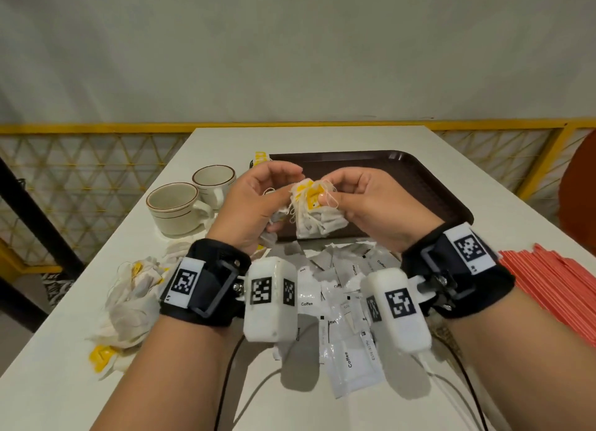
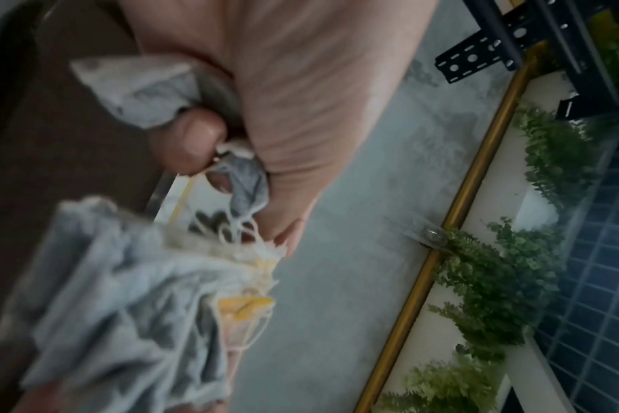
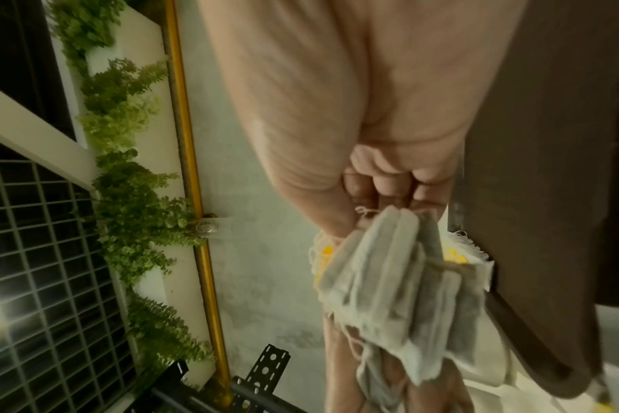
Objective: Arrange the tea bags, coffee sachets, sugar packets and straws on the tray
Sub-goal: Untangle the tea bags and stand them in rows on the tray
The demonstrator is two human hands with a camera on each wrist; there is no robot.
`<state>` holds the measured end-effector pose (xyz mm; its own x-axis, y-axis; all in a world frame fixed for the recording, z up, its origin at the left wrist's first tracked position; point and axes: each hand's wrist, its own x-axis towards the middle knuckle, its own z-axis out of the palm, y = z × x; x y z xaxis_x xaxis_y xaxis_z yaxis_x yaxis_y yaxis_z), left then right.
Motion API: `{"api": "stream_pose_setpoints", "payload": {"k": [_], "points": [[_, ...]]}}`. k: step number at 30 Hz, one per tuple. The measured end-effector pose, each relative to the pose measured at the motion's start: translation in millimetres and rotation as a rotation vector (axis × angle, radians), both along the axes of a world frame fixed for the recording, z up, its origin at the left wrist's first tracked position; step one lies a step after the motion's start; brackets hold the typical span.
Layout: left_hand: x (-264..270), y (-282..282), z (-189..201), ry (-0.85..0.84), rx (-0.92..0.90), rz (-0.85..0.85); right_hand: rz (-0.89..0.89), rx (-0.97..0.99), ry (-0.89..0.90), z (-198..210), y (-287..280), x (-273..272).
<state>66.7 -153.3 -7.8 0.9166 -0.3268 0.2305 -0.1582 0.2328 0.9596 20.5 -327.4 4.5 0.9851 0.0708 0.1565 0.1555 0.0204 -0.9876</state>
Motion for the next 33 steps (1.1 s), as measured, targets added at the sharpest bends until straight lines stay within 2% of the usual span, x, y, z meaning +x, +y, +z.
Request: {"api": "stream_pose_setpoints", "payload": {"k": [4, 8, 11, 13, 16, 18, 25, 33], "points": [[12, 19, 18, 0.044, 0.220, -0.035, -0.001, -0.005, 0.106, 12, -5, 17], [32, 25, 35, -0.082, 0.577, 0.013, 0.051, -0.010, 0.178, 16, 3, 45], [59, 29, 41, -0.107, 0.747, 0.029, 0.057, -0.053, 0.211, 12, 12, 72], [79, 30, 45, -0.106, 0.861, -0.001, 0.033, -0.134, 0.209, 5, 17, 93], [110, 26, 49, -0.190, 1.175, -0.012, 0.002, -0.369, 0.193, -4, 25, 121], [125, 22, 50, -0.215, 1.305, -0.045, -0.022, -0.417, 0.210, -9, 28, 137], [166, 13, 39, -0.223, 1.443, -0.027, -0.014, -0.442, 0.191, -27, 36, 172], [185, 6, 32, -0.265, 1.548, -0.079, 0.055, -0.460, 0.266, -30, 26, 172]]}}
